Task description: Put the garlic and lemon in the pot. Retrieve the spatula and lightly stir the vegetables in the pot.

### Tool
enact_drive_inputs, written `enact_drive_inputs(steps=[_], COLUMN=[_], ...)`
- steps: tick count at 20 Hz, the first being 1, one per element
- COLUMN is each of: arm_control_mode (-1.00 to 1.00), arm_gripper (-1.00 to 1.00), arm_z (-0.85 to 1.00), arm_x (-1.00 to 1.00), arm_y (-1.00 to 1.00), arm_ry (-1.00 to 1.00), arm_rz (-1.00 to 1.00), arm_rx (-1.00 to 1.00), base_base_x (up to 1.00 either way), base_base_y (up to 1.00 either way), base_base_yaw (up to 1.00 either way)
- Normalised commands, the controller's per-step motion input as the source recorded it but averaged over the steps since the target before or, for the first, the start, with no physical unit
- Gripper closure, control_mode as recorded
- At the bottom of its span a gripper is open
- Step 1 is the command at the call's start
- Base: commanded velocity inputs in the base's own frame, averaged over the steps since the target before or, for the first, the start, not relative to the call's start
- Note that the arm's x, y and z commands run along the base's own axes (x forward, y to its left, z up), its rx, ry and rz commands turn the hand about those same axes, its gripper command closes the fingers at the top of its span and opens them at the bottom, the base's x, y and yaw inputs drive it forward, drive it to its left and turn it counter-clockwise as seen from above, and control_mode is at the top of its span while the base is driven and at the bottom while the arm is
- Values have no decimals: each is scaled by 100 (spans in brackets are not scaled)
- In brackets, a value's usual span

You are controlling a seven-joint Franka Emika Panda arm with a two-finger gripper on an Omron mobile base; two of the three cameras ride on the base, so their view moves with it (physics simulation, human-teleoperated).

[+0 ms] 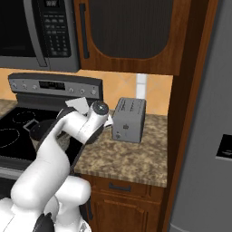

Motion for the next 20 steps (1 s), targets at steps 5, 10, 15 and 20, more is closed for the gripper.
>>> enact_drive_inputs(steps=[5,10,15,20], arm_control_mode=[-100,-100,-100,-100], arm_gripper=[100,100,100,100], arm_z=[7,0,4,51], arm_x=[-9,0,8,3], arm_y=[18,1,0,23], arm_ry=[1,0,2,22], arm_rz=[-1,0,-1,-5], arm_rx=[-3,-1,0,-4], base_base_x=[0,0,0,0], base_base_y=[0,0,0,0], base_base_yaw=[0,0,0,0])
